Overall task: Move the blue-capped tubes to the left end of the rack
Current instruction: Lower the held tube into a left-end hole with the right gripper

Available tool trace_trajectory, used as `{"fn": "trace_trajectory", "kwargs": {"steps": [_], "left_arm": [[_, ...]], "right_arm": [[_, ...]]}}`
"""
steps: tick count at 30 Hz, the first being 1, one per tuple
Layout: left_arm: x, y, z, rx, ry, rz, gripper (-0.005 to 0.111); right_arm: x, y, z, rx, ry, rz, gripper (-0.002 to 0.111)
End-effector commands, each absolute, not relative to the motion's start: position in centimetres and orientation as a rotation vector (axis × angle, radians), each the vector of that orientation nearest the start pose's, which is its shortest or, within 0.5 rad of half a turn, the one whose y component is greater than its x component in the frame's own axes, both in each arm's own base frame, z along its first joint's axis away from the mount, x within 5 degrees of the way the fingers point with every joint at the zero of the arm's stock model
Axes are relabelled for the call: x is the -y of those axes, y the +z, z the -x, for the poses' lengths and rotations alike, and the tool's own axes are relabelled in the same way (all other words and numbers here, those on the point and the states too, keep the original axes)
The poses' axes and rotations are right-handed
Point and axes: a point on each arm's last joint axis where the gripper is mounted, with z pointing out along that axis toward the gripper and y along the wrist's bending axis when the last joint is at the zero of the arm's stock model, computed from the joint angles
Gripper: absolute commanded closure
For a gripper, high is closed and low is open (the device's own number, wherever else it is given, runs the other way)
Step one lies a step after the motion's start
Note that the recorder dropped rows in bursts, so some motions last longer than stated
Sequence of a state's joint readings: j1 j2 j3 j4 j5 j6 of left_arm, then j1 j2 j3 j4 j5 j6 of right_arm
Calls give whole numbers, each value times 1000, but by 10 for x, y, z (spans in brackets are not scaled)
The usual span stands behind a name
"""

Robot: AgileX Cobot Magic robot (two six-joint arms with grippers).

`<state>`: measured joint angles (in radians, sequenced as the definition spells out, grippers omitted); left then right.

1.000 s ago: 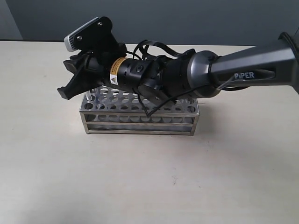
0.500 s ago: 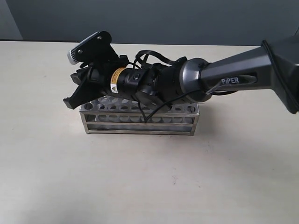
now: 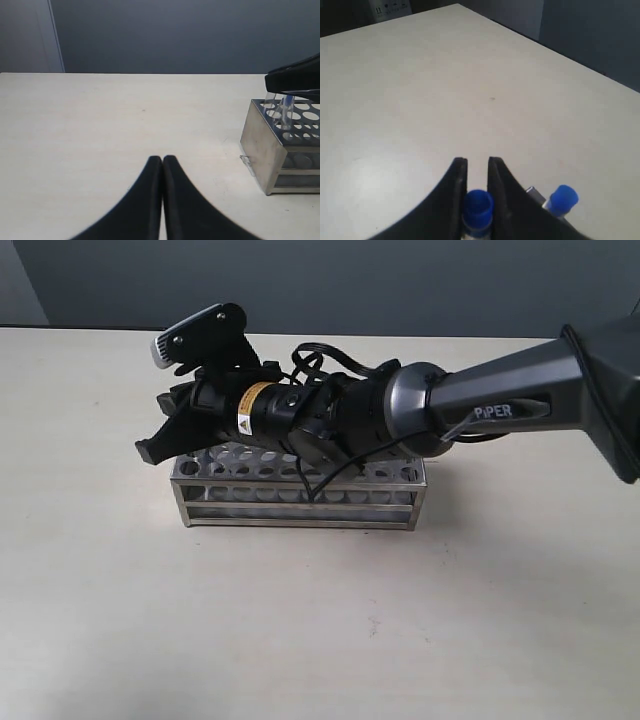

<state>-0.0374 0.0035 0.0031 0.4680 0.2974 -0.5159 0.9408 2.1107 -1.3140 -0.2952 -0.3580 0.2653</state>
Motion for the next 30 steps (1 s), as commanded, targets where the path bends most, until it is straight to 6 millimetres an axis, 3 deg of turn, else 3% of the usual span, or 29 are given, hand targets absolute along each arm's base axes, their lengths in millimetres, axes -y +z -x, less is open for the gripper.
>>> {"fn": "trace_trajectory", "kwargs": {"steps": [1,17,30], "left_arm": [[-9,190,-55,-1740,34,114,106],[-9,190,-55,-1740,34,114,106],[-9,190,-55,-1740,34,114,106]], "right_arm": [[-382,173,-268,-1730,721,958,109],[-378,173,-269,-1768,669,985,109],[-360,163,-286,-1878,555,999,109]]}}
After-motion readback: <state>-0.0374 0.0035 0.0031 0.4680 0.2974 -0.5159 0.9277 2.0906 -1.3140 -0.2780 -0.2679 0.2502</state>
